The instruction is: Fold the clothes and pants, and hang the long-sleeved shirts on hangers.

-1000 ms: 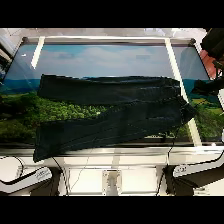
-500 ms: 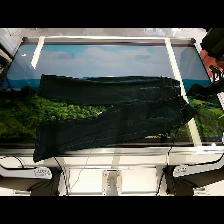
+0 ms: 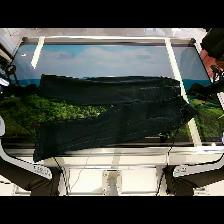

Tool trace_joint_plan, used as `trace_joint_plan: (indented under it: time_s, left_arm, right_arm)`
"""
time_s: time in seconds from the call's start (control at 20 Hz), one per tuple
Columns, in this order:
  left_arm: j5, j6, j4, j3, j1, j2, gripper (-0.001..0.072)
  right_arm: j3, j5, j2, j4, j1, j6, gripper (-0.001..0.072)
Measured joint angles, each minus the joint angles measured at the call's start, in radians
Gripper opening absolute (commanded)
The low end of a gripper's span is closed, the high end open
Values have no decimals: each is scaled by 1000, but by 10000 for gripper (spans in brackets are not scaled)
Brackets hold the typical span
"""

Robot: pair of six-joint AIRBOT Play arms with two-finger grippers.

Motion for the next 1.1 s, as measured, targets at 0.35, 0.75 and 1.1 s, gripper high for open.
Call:
trace_joint_plan:
  time_s: [0.35, 0.75, 1.1]
  left_arm:
    - [-3, 17, 26, 9, -24, -45, 372]
    - [-32, -1, 34, 11, -60, -10, 24]
    - [-342, -270, 198, 164, -69, 133, 25]
  right_arm:
    - [0, -4, 0, 2, 0, 28, 574]
    - [0, -2, 0, 2, 0, 39, 573]
    - [0, 8, 0, 2, 0, 39, 572]
